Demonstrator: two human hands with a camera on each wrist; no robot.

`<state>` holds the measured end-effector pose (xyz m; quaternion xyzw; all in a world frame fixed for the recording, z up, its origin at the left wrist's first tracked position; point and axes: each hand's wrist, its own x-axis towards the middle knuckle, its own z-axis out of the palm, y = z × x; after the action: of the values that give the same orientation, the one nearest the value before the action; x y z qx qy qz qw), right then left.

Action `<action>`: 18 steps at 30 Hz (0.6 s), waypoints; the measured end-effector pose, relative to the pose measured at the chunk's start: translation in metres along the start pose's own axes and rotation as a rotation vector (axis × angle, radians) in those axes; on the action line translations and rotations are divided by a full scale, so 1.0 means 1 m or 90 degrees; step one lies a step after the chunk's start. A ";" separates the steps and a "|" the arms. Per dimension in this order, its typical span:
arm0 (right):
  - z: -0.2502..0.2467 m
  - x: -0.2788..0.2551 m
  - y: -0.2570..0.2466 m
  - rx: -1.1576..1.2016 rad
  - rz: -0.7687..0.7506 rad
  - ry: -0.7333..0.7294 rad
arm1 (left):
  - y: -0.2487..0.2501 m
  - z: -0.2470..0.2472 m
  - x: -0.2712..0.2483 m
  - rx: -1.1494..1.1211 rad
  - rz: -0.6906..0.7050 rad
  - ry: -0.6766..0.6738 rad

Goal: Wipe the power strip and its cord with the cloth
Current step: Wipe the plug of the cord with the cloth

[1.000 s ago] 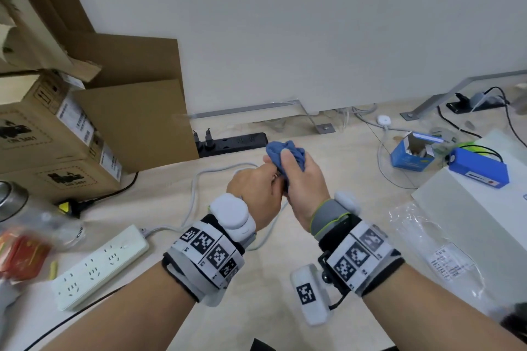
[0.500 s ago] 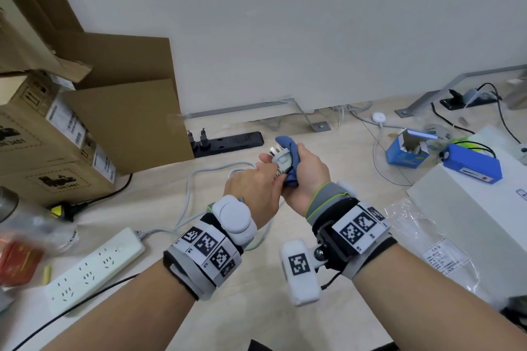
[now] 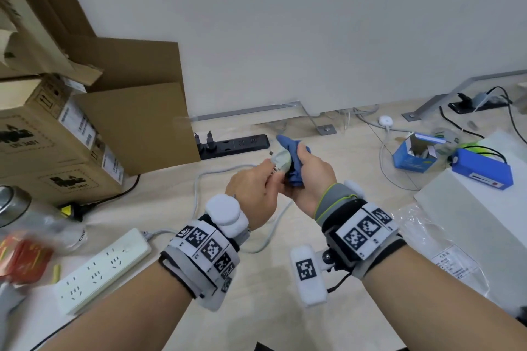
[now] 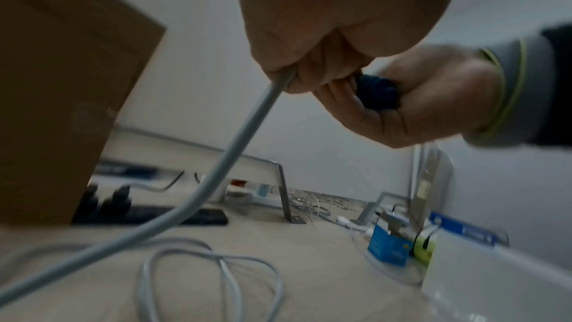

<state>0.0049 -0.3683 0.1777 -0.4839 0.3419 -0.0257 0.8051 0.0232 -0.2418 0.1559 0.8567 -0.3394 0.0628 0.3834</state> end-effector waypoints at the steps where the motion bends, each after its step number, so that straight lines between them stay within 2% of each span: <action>1: -0.001 -0.001 -0.001 0.065 0.016 -0.023 | 0.001 -0.003 0.002 -0.061 -0.024 0.013; 3: -0.003 -0.005 -0.001 0.116 0.003 -0.088 | 0.000 -0.004 0.008 -0.132 -0.075 0.026; 6: 0.004 -0.016 0.007 -0.008 -0.098 -0.148 | -0.002 0.001 0.011 -0.190 -0.147 -0.004; 9: 0.012 -0.019 0.014 -0.207 -0.276 -0.081 | 0.005 0.004 0.006 -0.174 -0.139 -0.015; 11: 0.012 -0.016 0.014 -0.261 -0.321 0.011 | 0.009 0.002 0.003 -0.112 -0.075 -0.024; 12: 0.013 -0.014 0.013 -0.254 -0.293 0.026 | 0.009 0.002 0.001 -0.094 -0.042 -0.023; 15: 0.014 -0.006 0.008 -0.160 -0.124 -0.007 | 0.004 0.002 -0.003 -0.084 0.017 -0.007; 18: 0.007 -0.004 -0.004 0.003 0.031 -0.030 | 0.003 -0.003 -0.006 -0.129 -0.015 0.003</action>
<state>0.0067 -0.3632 0.1852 -0.4737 0.3349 0.0046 0.8145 0.0177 -0.2383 0.1574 0.8173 -0.3334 0.0257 0.4693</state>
